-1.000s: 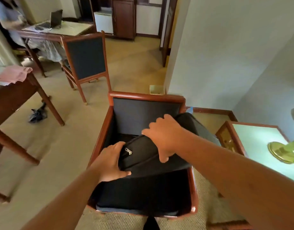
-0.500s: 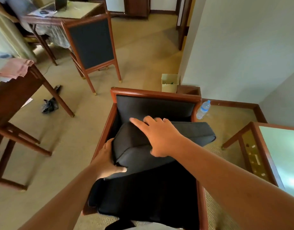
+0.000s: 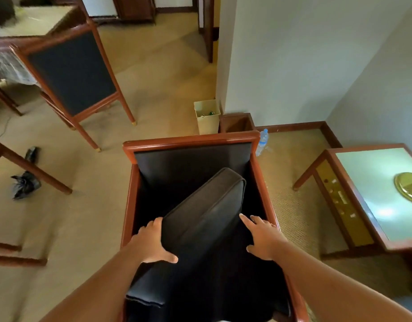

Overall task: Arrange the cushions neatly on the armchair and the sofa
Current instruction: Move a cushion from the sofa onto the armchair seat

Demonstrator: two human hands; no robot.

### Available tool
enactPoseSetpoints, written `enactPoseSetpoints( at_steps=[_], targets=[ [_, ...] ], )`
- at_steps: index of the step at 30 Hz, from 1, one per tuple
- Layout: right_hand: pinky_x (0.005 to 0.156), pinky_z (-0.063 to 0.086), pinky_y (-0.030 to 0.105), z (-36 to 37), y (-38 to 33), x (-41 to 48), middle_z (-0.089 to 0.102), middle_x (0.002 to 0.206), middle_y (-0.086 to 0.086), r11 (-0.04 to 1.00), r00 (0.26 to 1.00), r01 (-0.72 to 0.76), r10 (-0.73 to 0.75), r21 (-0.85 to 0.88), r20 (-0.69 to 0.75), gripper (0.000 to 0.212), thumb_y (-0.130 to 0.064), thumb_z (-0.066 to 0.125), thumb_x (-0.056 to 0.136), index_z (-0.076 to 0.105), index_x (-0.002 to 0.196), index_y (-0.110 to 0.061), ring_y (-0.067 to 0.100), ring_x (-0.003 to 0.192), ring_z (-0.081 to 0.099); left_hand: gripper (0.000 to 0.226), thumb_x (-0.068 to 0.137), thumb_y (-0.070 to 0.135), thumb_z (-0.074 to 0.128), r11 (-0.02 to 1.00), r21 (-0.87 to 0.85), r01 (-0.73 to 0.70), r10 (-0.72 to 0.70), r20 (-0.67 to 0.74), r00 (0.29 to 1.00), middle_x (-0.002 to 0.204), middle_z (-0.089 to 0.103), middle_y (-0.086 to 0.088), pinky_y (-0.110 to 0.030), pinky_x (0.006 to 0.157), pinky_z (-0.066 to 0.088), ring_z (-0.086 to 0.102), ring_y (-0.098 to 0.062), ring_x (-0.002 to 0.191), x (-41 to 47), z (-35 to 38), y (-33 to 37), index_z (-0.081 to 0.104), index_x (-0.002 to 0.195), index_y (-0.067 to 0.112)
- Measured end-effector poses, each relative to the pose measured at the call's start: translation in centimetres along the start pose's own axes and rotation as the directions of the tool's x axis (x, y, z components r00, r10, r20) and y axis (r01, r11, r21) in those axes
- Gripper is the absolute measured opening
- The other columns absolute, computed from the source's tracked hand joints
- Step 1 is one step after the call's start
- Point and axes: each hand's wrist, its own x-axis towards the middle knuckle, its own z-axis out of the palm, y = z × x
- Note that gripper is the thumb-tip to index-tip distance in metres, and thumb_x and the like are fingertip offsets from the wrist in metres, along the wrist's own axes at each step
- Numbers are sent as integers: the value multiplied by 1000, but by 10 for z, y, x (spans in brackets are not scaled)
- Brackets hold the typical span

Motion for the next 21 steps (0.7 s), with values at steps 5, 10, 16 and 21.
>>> enactPoseSetpoints(
  at_steps=[5,10,16,21],
  targets=[
    [125,18,48,-19,-26,16,-13,169,8,994,972,106,-112,-40,-206,111,-25,71,89,-14,160,-36,31,157,2,134,59,70,79,974,203,-103,126,-103,987,155,30,-4,-43,111,40,40,-28,137,-12,37,52,7,156,13],
    [124,1,60,-27,-46,35,-28,165,12,898,970,213,-241,-385,-26,143,-21,88,70,-25,156,-34,33,152,-25,108,73,59,72,937,247,-247,284,-130,950,147,37,1,-37,112,36,42,-23,130,-39,72,50,16,154,15],
    [123,16,54,-11,-64,35,35,153,6,880,952,302,-302,-367,60,117,-46,87,63,20,156,-25,30,143,32,106,66,71,67,912,169,-373,386,-55,921,146,37,10,-36,112,33,41,-15,129,-36,41,-8,21,152,30],
    [115,28,47,1,-52,25,43,143,-2,921,961,274,-276,-276,31,102,-53,78,64,29,150,-28,24,130,41,128,69,66,76,894,326,-309,317,30,948,155,21,-7,-48,119,24,32,-31,138,-45,50,5,-9,157,30]
  ],
)
